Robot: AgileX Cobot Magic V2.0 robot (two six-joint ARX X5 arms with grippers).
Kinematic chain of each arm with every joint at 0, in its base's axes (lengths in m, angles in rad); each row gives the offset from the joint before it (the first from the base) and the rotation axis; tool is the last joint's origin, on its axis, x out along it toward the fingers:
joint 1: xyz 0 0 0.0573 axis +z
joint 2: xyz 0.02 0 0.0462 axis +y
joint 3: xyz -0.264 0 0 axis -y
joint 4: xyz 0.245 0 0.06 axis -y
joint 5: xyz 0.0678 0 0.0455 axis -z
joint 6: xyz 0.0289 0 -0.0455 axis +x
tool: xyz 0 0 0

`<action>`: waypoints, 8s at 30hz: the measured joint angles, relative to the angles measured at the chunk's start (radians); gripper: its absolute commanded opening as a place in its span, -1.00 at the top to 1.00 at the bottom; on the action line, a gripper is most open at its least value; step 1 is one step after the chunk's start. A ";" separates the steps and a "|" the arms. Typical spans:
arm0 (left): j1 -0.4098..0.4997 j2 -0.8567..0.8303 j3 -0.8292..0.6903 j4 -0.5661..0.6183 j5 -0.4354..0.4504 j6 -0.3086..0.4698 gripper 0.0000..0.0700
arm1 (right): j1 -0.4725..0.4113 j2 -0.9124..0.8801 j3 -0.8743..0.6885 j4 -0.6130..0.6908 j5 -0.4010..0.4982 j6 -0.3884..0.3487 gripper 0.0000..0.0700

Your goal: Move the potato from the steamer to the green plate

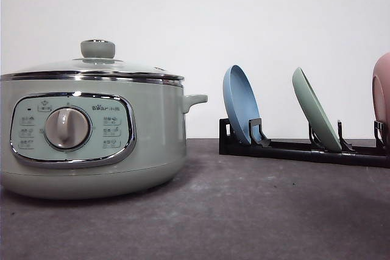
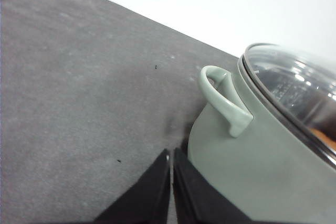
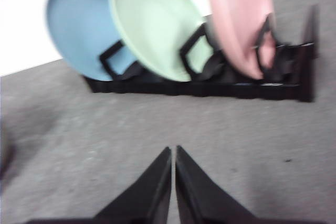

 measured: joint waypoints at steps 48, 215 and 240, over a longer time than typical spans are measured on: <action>-0.081 0.658 0.861 -0.584 0.503 0.391 1.00 | 0.033 0.695 0.947 -0.681 -0.264 -0.383 1.00; -0.102 0.661 0.861 -0.599 0.503 0.430 -0.47 | 0.880 1.427 1.351 -0.992 0.403 -0.453 0.99; -0.102 0.661 0.861 -0.599 0.503 0.430 -0.47 | 1.049 1.510 1.010 -0.707 0.427 -0.365 0.99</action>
